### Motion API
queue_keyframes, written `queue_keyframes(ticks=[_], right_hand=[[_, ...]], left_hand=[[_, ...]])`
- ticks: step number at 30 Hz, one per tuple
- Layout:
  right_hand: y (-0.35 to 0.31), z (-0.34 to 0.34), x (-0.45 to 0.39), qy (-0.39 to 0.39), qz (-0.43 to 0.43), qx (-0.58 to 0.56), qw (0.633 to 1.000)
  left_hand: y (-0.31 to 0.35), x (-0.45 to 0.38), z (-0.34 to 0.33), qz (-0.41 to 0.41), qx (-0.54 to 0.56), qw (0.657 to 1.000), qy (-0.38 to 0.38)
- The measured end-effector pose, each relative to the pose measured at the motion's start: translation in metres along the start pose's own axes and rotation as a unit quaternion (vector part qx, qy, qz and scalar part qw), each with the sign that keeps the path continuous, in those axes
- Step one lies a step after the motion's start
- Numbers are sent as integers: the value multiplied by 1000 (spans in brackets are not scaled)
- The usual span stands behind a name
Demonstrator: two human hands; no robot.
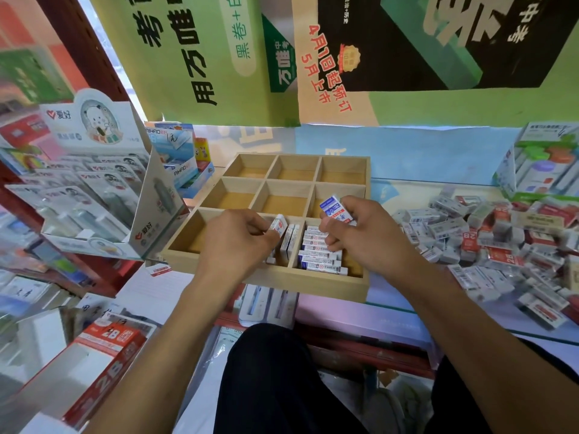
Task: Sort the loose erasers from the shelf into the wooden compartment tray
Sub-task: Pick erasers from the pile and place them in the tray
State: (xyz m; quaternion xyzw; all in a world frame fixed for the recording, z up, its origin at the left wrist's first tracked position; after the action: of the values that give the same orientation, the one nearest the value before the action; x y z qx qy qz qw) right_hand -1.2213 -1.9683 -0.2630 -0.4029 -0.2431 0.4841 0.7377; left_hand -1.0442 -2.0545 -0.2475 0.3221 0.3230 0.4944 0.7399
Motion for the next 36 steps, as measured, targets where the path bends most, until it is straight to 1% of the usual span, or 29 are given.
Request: queue_keyframes(ticks=[5,10,12,15,19,24,28,33,36], right_hand=[[0,2,3,18,13,18,1000],[2,4,3,26,17,27,999],[2,6,2,39,20,25,999],[2,9,3,48,24,26,998],[4,9,3,49,38,54,997],[3,11,3,58,51,76,994],[4,12,3,61,59,85,993],[3,13,4,61,68,94,991],[1,12,4,54,73,102,991]], left_hand=[[4,0,-3,-6,-6,1000,12],[12,1,-10,-9,-5,1000,-18],[13,0,-9,-15,-17,1000,-2],[7,-1,-3,0,-19,999,27],[7,-2,1,7,-39,999,31],[17,1,-11,-39,-89,995,5],[17,2,-17,-44,-119,992,-15],[6,-4,-13,2,-31,998,-59],[1,-5,-10,-10,-36,994,-103]])
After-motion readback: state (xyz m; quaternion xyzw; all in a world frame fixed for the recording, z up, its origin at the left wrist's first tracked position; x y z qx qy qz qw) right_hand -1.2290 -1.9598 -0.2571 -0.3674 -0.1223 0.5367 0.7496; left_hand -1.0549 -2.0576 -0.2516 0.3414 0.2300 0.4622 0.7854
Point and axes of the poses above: each hand's wrist, its own x-axis away from the middle knuckle, its own z-axis out of the back of the hand, y = z × x, the point moved 5 cm from there along -x, towards the middle knuckle, and after that the axes turned 14 degrees about x, right-handed, at the moved point
